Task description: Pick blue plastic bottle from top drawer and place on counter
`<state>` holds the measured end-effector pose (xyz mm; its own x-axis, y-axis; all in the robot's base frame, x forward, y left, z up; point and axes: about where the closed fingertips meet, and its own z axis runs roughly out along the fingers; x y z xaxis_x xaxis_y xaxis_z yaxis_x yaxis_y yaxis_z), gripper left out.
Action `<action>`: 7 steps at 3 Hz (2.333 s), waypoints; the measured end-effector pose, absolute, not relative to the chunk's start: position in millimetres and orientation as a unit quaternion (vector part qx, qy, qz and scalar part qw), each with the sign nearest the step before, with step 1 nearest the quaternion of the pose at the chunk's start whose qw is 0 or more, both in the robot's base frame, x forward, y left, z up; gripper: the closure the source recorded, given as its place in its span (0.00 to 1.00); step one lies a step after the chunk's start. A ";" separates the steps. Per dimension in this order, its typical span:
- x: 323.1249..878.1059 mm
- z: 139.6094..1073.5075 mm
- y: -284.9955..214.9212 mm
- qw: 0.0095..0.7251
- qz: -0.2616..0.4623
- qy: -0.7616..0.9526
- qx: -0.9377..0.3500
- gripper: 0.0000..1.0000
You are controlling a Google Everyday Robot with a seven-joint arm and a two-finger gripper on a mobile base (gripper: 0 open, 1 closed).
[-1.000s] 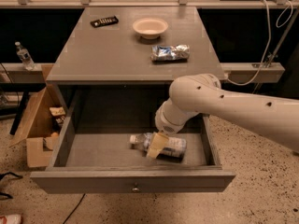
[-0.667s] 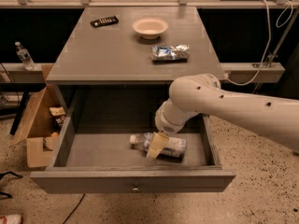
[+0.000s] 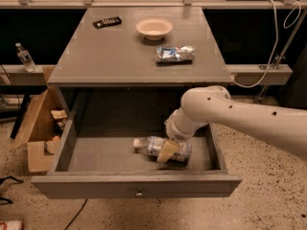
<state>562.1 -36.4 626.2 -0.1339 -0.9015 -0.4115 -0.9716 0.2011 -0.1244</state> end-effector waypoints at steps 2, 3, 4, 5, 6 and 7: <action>560.0 610.9 -56.1 0.218 0.099 0.748 -0.619 0.71; 557.9 667.3 -71.3 0.269 0.116 0.728 -0.620 0.99; 560.6 729.6 -79.0 0.308 0.113 0.703 -0.631 1.00; 564.2 733.8 -73.0 0.310 0.115 0.700 -0.633 1.00; 582.6 757.4 -48.9 0.315 0.119 0.689 -0.642 1.00; 623.4 811.8 0.9 0.321 0.102 0.692 -0.638 1.00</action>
Offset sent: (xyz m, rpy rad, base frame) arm -0.0031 -0.0289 -0.0140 0.0639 -0.0152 -0.0144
